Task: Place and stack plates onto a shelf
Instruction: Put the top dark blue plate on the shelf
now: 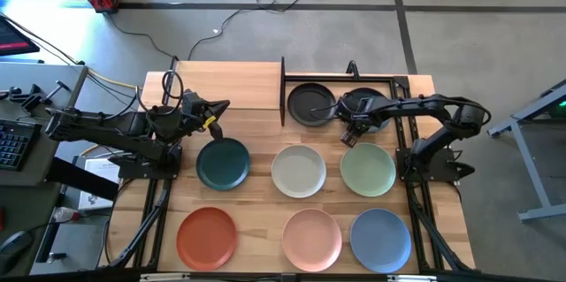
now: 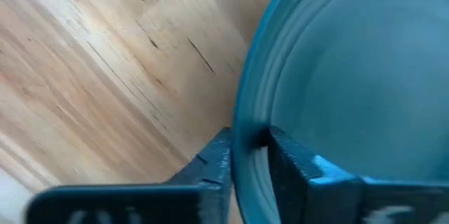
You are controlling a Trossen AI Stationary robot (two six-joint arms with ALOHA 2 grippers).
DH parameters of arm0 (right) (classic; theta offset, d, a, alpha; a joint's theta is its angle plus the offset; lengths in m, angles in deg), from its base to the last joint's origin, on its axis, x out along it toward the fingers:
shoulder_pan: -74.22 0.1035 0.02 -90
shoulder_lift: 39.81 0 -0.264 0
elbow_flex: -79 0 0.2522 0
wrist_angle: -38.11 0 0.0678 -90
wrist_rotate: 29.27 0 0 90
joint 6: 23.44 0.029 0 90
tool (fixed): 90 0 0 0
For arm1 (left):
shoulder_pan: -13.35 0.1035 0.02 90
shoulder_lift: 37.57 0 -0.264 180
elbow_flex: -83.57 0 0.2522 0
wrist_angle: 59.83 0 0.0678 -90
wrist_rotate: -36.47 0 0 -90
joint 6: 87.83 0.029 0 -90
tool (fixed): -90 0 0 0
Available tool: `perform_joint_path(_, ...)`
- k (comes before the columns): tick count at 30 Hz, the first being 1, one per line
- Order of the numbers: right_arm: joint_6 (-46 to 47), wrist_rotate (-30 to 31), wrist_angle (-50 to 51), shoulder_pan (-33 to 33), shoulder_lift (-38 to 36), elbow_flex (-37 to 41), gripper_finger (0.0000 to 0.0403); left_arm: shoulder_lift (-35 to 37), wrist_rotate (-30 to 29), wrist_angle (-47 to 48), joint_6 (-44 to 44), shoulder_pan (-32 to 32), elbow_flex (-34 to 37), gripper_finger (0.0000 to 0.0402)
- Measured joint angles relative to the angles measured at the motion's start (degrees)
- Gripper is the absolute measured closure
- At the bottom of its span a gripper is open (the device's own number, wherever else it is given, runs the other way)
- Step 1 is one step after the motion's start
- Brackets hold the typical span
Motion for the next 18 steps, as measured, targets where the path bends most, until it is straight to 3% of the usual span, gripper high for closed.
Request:
perform_joint_path(4, -0.1, 0.9, 0.0, 0.0, -0.1, -0.1, 0.0395, 0.0, 0.0, 0.0, 0.0, 0.0, 0.0, 0.0401)
perform_joint_path(18, -0.6, 2.0, 5.2, 0.0, 0.0, -5.5, 0.0402, 0.0, 0.0, 0.4, 0.0, 0.0, 0.0, 0.0401)
